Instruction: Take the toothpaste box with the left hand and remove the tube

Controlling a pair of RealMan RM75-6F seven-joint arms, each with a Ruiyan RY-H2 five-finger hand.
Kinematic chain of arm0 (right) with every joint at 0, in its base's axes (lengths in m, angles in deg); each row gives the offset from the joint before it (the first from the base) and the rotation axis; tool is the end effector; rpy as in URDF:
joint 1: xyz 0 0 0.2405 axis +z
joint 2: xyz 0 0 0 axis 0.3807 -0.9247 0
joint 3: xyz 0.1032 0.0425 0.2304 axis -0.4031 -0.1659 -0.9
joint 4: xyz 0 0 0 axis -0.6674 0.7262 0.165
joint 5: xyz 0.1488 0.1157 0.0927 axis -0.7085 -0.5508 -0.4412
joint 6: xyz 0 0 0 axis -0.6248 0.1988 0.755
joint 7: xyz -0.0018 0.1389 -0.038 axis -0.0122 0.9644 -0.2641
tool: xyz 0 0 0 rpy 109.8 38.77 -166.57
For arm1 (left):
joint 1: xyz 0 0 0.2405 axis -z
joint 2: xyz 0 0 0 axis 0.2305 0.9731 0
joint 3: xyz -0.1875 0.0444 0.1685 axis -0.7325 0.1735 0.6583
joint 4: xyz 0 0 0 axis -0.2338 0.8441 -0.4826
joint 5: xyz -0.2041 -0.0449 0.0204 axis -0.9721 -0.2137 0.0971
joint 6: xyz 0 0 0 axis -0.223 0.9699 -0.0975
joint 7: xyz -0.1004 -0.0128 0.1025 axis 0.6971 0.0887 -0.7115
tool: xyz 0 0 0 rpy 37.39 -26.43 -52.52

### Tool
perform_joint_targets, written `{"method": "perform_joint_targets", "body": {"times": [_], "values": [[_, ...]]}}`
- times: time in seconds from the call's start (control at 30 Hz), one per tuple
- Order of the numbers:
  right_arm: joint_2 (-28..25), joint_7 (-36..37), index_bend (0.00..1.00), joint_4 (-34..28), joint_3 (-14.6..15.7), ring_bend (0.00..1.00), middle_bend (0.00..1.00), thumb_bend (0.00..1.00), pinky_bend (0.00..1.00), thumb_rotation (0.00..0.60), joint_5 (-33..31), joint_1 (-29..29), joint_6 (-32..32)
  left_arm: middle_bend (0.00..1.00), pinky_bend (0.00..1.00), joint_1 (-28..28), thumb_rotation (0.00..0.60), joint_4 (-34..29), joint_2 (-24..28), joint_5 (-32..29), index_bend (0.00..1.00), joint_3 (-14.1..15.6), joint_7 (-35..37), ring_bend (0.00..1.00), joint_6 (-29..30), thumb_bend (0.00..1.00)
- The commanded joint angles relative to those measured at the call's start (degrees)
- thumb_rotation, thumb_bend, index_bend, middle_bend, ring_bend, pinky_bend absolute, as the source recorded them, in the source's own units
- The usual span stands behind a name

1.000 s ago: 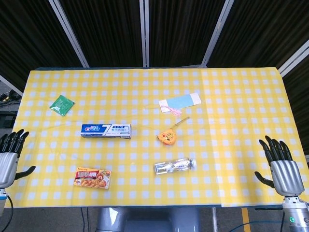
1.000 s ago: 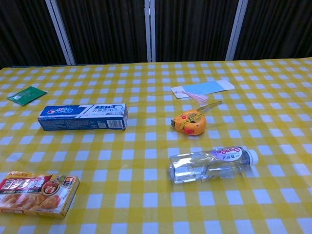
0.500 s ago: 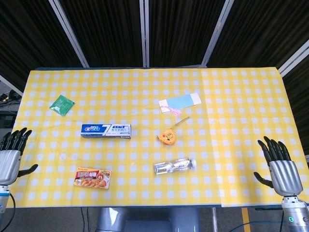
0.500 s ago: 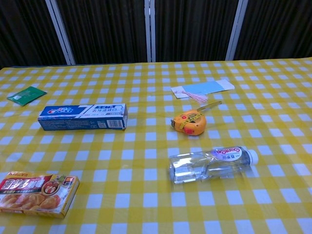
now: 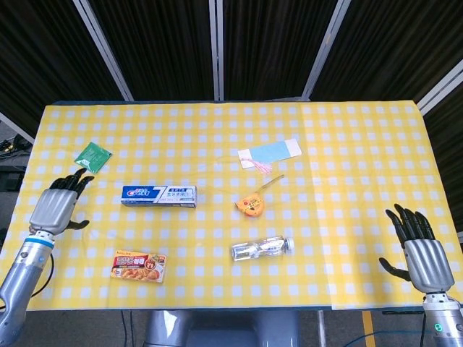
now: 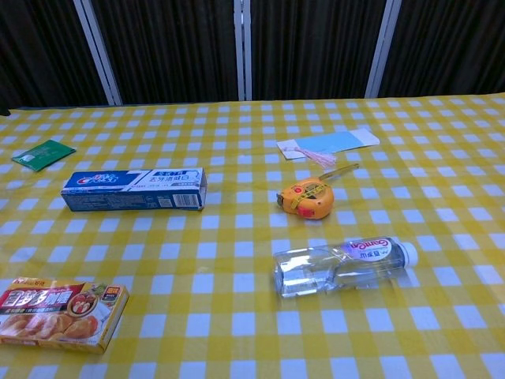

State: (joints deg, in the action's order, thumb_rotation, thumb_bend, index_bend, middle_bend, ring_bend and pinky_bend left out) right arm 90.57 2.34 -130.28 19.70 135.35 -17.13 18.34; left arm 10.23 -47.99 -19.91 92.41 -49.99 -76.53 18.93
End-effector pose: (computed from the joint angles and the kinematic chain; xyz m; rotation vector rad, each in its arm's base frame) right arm -0.3085 -0.1820 0.1528 1.4398 -0.8874 0.9197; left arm -0.2760 0.2986 0.1066 -1.6282 -0.8940 -0.6638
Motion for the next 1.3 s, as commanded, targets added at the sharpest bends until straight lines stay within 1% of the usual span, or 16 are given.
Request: {"method": "perform_joint_targets", "body": {"times": [0.03, 0.23, 0.33, 0.53, 0.73, 0.8, 1.07, 1.1, 1.17, 1.23, 1.3], "values": [[-0.36, 0.84, 0.00, -0.07, -0.07, 0.00, 0.00, 0.08, 0.00, 0.600, -0.25, 0.08, -0.26, 0.04, 0.16, 4.17, 0.600, 2.46, -2.88, -4.67, 0.16, -1.17, -4.24, 0.12, -4.03, 0.07], [-0.75, 2.20, 0.00, -0.10, -0.07, 0.00, 0.00, 0.08, 0.00, 0.600, -0.46, 0.20, -0.66, 0.06, 0.16, 8.54, 0.600, 4.58, -6.24, -11.24, 0.19, -1.75, -8.59, 0.12, -7.64, 0.07], [-0.87, 2.60, 0.00, -0.14, -0.04, 0.00, 0.00, 0.08, 0.00, 0.600, -0.44, 0.22, -0.73, 0.06, 0.16, 9.97, 0.600, 5.38, -7.41, -13.08, 0.19, -1.79, -9.93, 0.12, -8.30, 0.12], [-1.10, 3.42, 0.00, -0.17, -0.06, 0.00, 0.00, 0.08, 0.00, 0.600, -0.54, 0.24, -0.84, 0.07, 0.16, 12.18, 0.600, 6.76, -9.94, -15.93, 0.20, -1.74, -11.86, 0.13, -8.88, 0.12], [-1.66, 5.31, 0.00, -0.07, -0.21, 0.00, 0.00, 0.08, 0.00, 0.600, -0.94, 0.39, -1.27, 0.08, 0.16, 16.39, 0.600, 10.90, -15.32, -20.39, 0.22, -1.50, -15.52, 0.14, -9.95, 0.12], [-1.96, 6.40, 0.00, 0.04, -0.33, 0.00, 0.00, 0.08, 0.00, 0.600, -1.24, 0.45, -1.49, 0.09, 0.17, 18.30, 0.600, 12.76, -18.32, -21.95, 0.23, -1.94, -16.77, 0.14, -9.84, 0.12], [-2.60, 8.60, 0.00, 0.24, -0.54, 0.00, 0.00, 0.08, 0.00, 0.600, -1.37, 0.48, -1.45, 0.11, 0.18, 21.71, 0.600, 15.51, -23.18, -25.28, 0.26, -2.34, -18.85, 0.17, -9.26, 0.12], [-2.67, 8.87, 0.00, 0.24, -0.56, 0.00, 0.00, 0.08, 0.00, 0.600, -1.41, 0.46, -1.44, 0.13, 0.19, 22.02, 0.600, 15.67, -23.61, -25.66, 0.28, -2.21, -19.27, 0.18, -9.08, 0.12], [-2.80, 9.27, 0.00, 0.22, -0.58, 0.00, 0.00, 0.08, 0.00, 0.600, -1.41, 0.44, -1.41, 0.19, 0.24, 22.45, 0.600, 16.03, -24.34, -26.10, 0.34, -1.91, -20.00, 0.23, -8.57, 0.18], [-2.94, 9.65, 0.00, 0.19, -0.57, 0.00, 0.00, 0.08, 0.00, 0.600, -1.27, 0.39, -1.24, 0.29, 0.32, 22.67, 0.600, 16.44, -25.27, -26.18, 0.46, -1.70, -20.46, 0.32, -7.31, 0.30], [-3.03, 9.85, 0.00, 0.17, -0.56, 0.00, 0.00, 0.08, 0.00, 0.600, -1.12, 0.37, -1.12, 0.36, 0.37, 22.59, 0.600, 16.71, -26.14, -25.72, 0.54, -1.59, -20.38, 0.38, -5.83, 0.37]]}}
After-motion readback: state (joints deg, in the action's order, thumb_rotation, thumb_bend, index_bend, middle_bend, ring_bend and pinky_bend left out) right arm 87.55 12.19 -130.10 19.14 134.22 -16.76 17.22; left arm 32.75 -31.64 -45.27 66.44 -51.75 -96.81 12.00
